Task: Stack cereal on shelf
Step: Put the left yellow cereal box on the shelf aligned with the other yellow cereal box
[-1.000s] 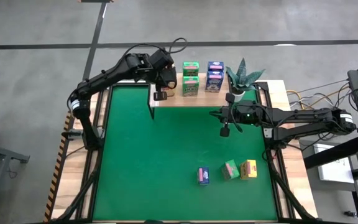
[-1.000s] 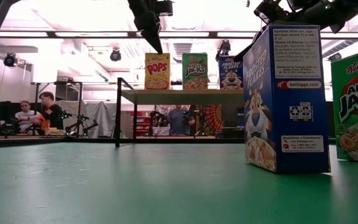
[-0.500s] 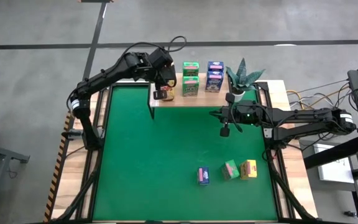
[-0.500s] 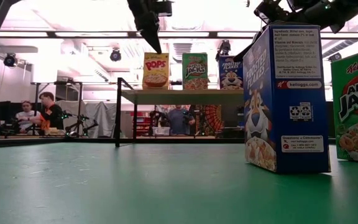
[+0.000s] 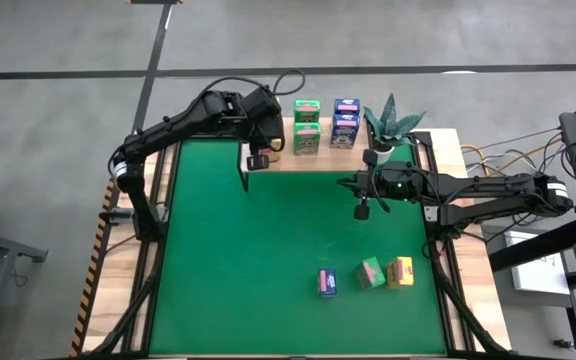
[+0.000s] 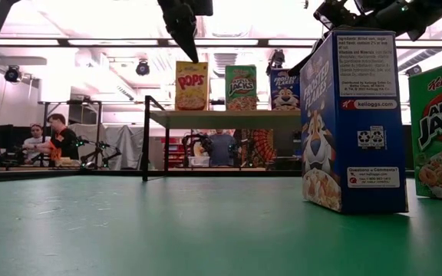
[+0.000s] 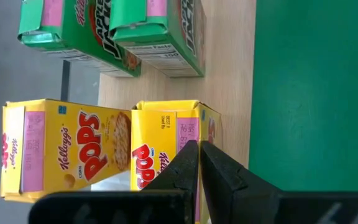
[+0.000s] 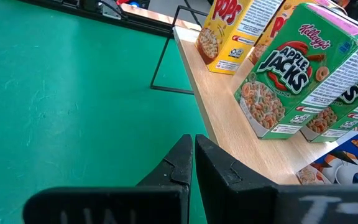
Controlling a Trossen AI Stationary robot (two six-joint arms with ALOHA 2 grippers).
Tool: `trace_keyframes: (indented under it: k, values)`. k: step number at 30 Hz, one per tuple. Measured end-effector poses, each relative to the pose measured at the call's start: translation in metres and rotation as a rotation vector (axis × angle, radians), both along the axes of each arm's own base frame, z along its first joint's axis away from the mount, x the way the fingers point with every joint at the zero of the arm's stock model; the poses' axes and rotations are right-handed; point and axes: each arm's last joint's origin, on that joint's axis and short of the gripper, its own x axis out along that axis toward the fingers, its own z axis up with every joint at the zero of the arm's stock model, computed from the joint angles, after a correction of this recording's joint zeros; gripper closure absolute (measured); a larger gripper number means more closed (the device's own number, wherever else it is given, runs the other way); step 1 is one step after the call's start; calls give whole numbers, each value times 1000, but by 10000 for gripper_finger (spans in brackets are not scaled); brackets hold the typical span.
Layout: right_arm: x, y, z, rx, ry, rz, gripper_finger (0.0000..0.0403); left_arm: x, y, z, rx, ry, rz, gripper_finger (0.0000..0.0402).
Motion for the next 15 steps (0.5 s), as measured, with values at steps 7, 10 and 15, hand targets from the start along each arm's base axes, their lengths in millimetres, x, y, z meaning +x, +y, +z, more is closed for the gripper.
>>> trace_keyframes:
  k: [7,10,15]
  values:
    - [0,0,0,0,0,0,394,-1,-1,1,14,-1,9,401]
    - [0,0,0,0,0,0,394,-3,-3,4,17,-6,6,401]
    - [0,0,0,0,0,0,394,-10,-6,12,18,-35,23,401]
